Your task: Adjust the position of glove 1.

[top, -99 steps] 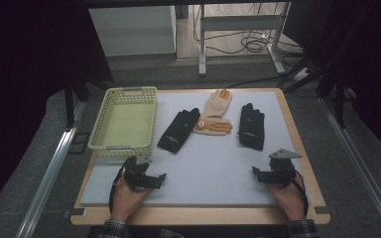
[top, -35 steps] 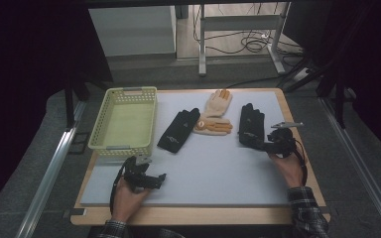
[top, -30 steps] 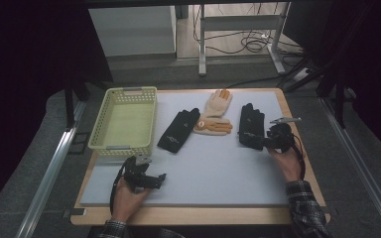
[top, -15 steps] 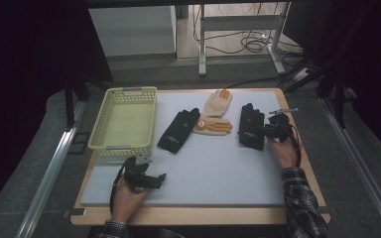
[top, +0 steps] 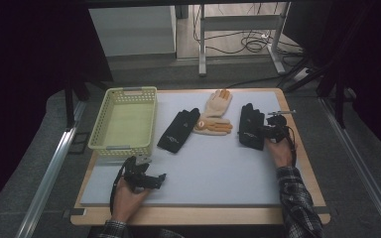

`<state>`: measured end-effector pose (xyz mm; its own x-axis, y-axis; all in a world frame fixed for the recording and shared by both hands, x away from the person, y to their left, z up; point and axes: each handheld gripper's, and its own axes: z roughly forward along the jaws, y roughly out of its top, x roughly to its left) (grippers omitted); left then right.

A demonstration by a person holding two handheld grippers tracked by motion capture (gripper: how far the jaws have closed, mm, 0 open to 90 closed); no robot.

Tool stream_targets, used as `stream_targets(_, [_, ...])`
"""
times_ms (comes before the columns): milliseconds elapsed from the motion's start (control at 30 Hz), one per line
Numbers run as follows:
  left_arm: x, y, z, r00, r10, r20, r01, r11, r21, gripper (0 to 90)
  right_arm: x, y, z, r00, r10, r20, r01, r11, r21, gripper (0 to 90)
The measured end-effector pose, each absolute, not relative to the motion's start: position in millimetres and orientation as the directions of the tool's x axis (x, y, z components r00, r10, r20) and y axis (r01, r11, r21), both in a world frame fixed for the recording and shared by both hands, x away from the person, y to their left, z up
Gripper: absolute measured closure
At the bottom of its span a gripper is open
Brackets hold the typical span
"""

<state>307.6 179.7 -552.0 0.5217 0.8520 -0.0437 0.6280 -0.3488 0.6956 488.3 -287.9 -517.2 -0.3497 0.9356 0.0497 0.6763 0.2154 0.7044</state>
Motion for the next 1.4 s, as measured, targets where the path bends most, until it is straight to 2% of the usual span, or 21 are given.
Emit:
stream_targets(67, [307.6, 179.7, -552.0, 0.522, 0.852, -0.044, 0.628, -0.349, 0.696, 1.4, 488.0, -287.8, -517.2, -0.35, 0.934, 0.075, 0.684, 0.2, 0.702, 80.2])
stream_targets(167, [307.5, 179.8, -551.8, 0.521, 0.852, -0.043, 0.629, -0.35, 0.695, 1.4, 488.7, -288.9, -516.9, -0.34, 0.934, 0.11, 0.697, 0.172, 0.696, 83.4])
stream_targets(467, [307.6, 179.8, -551.9, 0.521, 0.852, -0.043, 0.629, -0.35, 0.695, 1.4, 481.1, -292.1, -508.1, -0.36, 0.918, 0.164, 0.698, 0.149, 0.701, 84.3])
stream_targets(667, [307.6, 179.7, -552.0, 0.522, 0.852, -0.044, 0.628, -0.349, 0.696, 1.4, 459.9, -289.7, -490.8, -0.417, 0.887, 0.197, 0.672, 0.155, 0.724, 84.5])
stream_targets(1200, [307.6, 179.5, -552.1, 0.52, 0.853, -0.045, 0.628, -0.347, 0.696, 1.4, 405.2, -268.2, -449.8, -0.544, 0.821, 0.172, 0.61, 0.247, 0.753, 84.6])
stream_targets(1300, [307.6, 179.6, -552.0, 0.521, 0.852, -0.043, 0.628, -0.349, 0.696, 1.4, 390.0, -261.1, -439.3, -0.56, 0.824, 0.086, 0.581, 0.317, 0.749, 84.6])
stream_targets(1400, [307.7, 179.8, -552.0, 0.523, 0.852, -0.041, 0.627, -0.351, 0.696, 1.3, 383.4, -258.7, -436.1, -0.557, 0.829, 0.047, 0.572, 0.342, 0.746, 84.6])
